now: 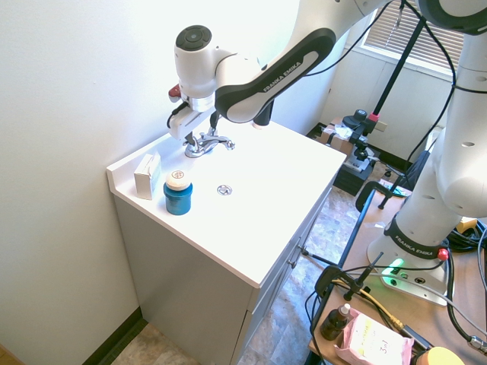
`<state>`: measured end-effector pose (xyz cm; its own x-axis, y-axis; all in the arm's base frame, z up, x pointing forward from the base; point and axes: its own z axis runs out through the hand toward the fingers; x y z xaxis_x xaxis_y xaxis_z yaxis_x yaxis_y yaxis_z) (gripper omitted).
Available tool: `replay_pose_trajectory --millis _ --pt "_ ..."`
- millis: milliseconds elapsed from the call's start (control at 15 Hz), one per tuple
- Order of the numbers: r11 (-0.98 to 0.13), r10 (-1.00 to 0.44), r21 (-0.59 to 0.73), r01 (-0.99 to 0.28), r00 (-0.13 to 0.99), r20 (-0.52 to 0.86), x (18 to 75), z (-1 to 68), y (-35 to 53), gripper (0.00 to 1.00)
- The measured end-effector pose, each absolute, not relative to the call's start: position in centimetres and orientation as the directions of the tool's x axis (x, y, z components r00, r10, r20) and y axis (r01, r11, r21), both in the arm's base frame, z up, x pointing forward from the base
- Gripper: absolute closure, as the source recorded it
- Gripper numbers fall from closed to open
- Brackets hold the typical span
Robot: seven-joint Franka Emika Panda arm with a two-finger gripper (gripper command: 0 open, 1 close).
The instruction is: Turn off the hot water
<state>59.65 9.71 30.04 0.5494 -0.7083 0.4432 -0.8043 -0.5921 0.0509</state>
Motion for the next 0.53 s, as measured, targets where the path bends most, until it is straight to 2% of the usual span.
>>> replay_pose_trajectory --millis 267,533 --pt "-0.595 -0.736 0.037 -0.803 0.563 0.375 58.9 31.4 9.4 0.0" --pt "-0.66 -0.737 0.021 -0.751 0.653 0.171 52.5 33.9 6.3 0.0"
